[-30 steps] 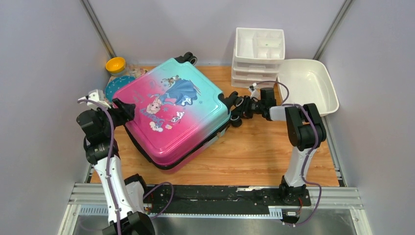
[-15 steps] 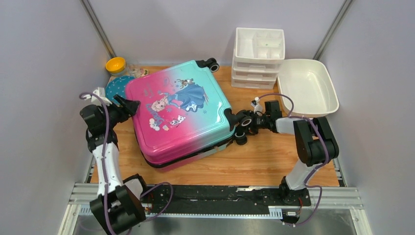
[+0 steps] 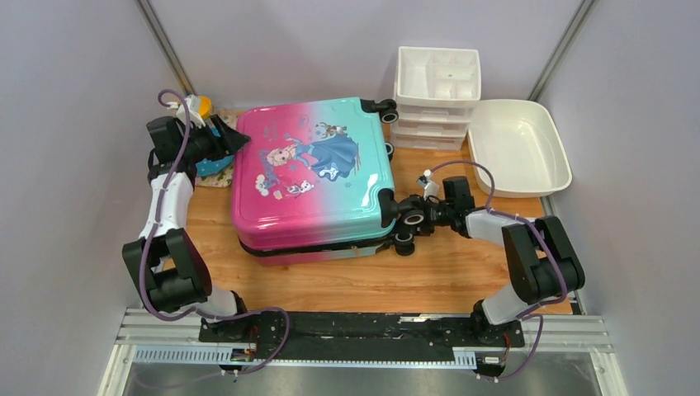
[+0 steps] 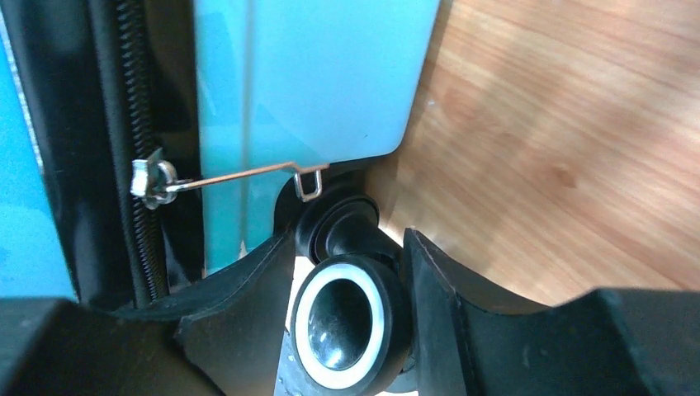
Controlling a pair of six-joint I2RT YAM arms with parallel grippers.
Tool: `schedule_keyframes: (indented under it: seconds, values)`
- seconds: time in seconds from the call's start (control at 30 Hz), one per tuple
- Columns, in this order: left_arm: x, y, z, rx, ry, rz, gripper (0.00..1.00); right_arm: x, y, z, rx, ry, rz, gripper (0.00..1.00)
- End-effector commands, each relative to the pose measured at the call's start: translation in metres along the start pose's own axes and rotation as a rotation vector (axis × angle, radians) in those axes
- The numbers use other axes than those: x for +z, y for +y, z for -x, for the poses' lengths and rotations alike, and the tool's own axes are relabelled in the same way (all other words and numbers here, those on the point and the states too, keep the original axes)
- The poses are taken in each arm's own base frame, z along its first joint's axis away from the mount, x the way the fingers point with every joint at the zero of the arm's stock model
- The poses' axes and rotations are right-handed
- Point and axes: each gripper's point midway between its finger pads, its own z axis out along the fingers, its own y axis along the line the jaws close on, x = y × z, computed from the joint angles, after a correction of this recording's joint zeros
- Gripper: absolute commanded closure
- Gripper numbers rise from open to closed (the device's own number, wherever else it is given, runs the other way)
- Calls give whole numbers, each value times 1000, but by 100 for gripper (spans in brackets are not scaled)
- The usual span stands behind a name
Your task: Open, take out, and arrange the luggage
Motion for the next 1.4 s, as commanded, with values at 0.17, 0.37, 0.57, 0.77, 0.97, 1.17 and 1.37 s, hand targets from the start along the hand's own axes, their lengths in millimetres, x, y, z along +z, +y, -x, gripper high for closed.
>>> schedule_keyframes:
  seconds: [0.17, 0.37, 0.57, 0.77, 0.97, 1.17, 1.37]
  values:
    - [-46, -16, 48, 146, -47, 102, 25, 41, 111, 7, -377, -56, 214, 45]
    - [-52, -47, 8, 126, 15, 7, 25, 48, 132, 5, -400, -55, 234, 44]
    - [-51, -65, -21, 154, 71, -62, 25, 0, 111, 22, -556, -131, 132, 39]
    - [-47, -77, -39, 212, 106, -122, 26, -32, 92, 59, -760, -216, 46, 19]
    - [-44, -88, -54, 284, 147, -184, 27, -27, 110, 75, -934, -254, 214, 4]
    - [-41, -88, -65, 294, 187, -201, 27, -2, 106, 72, -1035, -232, 258, 5]
    - [-39, -94, -67, 308, 204, -251, 26, 18, 121, 58, -1071, -216, 326, 11]
